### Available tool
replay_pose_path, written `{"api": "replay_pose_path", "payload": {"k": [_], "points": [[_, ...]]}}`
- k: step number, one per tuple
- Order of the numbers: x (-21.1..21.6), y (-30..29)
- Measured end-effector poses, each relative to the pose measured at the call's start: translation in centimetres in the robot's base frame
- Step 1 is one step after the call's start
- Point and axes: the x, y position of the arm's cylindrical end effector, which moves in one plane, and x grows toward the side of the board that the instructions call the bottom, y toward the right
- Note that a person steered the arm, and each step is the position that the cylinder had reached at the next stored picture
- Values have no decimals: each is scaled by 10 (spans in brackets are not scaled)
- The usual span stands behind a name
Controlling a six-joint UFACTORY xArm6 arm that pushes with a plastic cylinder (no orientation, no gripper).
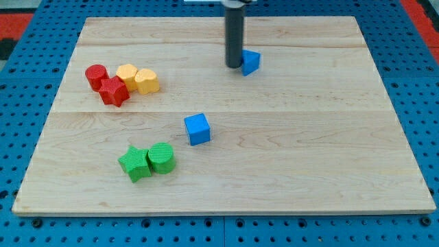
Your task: Slightly push the blue triangle to the top right
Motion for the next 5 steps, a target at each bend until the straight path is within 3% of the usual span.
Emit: {"api": "replay_pose_path", "payload": {"k": [1, 2, 4, 5], "points": [[-26, 26], [-24, 18], [23, -31], [8, 6]]}}
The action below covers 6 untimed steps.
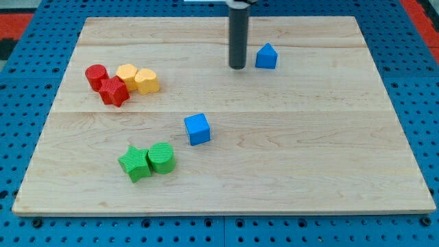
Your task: Slightly push the blue triangle to the top right
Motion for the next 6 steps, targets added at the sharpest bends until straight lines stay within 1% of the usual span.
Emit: {"api": "replay_pose_path", "payload": {"k": [1, 3, 5, 6], "points": [[-4, 30], [-4, 34], [-2, 78], [-13, 96]]}}
